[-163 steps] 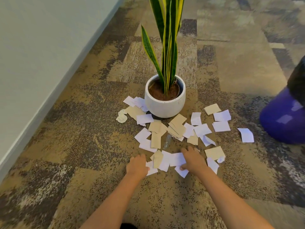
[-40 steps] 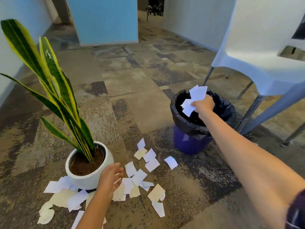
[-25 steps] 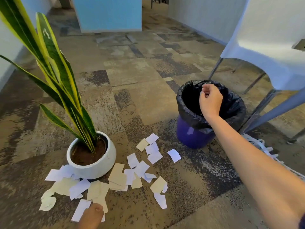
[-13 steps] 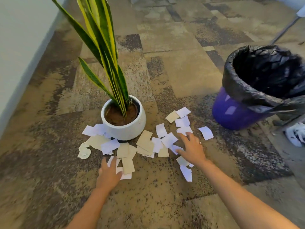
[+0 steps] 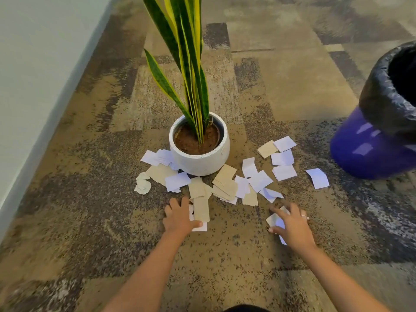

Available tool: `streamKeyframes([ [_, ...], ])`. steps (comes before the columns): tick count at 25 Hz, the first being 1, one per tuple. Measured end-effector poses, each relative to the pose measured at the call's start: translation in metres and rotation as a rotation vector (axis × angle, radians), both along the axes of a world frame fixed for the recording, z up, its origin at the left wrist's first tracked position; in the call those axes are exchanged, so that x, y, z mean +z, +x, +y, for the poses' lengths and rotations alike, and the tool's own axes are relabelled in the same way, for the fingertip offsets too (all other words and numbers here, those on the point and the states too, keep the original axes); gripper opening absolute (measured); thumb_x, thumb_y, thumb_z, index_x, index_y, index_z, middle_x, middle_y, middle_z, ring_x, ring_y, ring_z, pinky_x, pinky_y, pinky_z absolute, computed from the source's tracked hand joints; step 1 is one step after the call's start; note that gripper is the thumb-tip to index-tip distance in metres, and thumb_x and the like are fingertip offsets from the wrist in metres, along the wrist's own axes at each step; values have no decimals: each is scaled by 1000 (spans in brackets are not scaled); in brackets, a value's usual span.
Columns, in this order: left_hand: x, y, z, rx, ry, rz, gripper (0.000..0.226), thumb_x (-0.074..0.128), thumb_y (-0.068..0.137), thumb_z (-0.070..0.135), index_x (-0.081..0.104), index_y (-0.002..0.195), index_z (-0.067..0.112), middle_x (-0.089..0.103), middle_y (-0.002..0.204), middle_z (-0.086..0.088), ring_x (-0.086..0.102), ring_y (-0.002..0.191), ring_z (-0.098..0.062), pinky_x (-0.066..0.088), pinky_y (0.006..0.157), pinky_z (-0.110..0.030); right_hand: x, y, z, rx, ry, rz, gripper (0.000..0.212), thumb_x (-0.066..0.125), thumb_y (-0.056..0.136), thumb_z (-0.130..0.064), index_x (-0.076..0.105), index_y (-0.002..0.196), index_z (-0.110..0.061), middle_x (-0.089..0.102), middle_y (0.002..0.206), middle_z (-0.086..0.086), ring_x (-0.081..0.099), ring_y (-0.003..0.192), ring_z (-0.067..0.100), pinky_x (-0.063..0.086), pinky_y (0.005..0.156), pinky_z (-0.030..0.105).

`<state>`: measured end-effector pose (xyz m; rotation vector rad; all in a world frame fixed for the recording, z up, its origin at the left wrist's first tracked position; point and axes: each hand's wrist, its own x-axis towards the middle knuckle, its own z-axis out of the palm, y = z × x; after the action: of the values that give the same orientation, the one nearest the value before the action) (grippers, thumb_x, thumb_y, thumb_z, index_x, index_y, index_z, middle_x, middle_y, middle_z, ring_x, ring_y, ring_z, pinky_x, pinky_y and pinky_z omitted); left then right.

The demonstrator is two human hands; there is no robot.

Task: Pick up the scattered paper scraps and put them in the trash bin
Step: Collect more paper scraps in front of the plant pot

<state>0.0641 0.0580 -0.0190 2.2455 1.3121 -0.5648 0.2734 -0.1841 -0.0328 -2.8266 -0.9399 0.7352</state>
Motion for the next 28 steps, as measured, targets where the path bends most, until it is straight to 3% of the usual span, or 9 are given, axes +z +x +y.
streamKeyframes([
  [4, 0, -6, 4, 78, -153, -105, 68, 76, 75, 36, 37, 129, 18, 32, 132, -14, 55, 109, -37, 49, 85, -41, 1, 10, 4, -310, 152, 228, 57, 87, 64, -26, 58, 113, -17, 44, 117, 10, 46, 109, 34, 44, 84, 38],
  [7, 1, -13, 5, 55, -180, -147, 64, 73, 78, 33, 41, 133, 23, 50, 132, -11, 53, 117, -31, 49, 88, -39, 8, 25, 1, -281, 136, 354, 52, 87, 65, -22, 58, 107, -13, 56, 107, 3, 53, 97, 24, 39, 73, 31],
  [10, 5, -20, 3, 42, -214, -176, 51, 68, 83, 30, 50, 131, 21, 60, 129, -7, 56, 114, -26, 46, 81, -30, 20, 32, 7, -230, 106, 419, 29, 81, 73, -25, 65, 93, -11, 61, 89, 3, 54, 80, 20, 35, 57, 29],
  [12, 11, -22, 3, 121, -265, -228, 41, 65, 87, 27, 56, 126, 16, 62, 125, -9, 58, 109, -26, 46, 83, -30, 32, 31, 20, -322, 223, 510, 20, 79, 76, -25, 64, 78, -11, 57, 74, 5, 51, 65, 19, 33, 51, 27],
  [14, 21, -21, 4, 263, -426, -346, 33, 66, 87, 25, 59, 118, 15, 64, 120, -8, 60, 105, -23, 49, 91, -35, 44, 23, 42, -470, 371, 649, 17, 75, 81, -23, 64, 82, -10, 55, 72, 5, 49, 61, 17, 37, 48, 24],
  [17, 42, -10, -2, 364, -754, -509, 36, 67, 87, 26, 55, 120, 20, 65, 116, 2, 62, 106, -17, 52, 95, -40, 56, -5, 79, -687, 496, 977, 21, 69, 86, -20, 63, 104, -11, 61, 93, 5, 57, 80, 17, 49, 57, 24],
  [21, 50, 14, -19, 400, -867, -505, 36, 64, 88, 26, 53, 122, 23, 65, 119, 1, 61, 106, -16, 54, 75, -29, 56, -46, 112, -797, 565, 1247, 17, 61, 91, -12, 63, 108, -10, 66, 106, 9, 61, 93, 20, 55, 65, 31],
  [25, 48, 24, -25, 510, -939, -456, 33, 61, 89, 21, 54, 121, 18, 66, 116, -6, 62, 98, -17, 53, 74, -27, 57, -68, 127, -725, 627, 1100, 25, 50, 97, -26, 61, 115, -11, 64, 117, 8, 60, 101, 22, 50, 87, 40],
  [28, 48, 26, -26, 506, -957, -458, 32, 59, 90, 20, 54, 122, 17, 66, 110, -8, 62, 95, -19, 52, 71, -28, 63, -74, 126, -534, 601, 1054, 38, 51, 90, -52, 59, 114, -23, 59, 113, -8, 57, 105, 11, 47, 92, 31],
])
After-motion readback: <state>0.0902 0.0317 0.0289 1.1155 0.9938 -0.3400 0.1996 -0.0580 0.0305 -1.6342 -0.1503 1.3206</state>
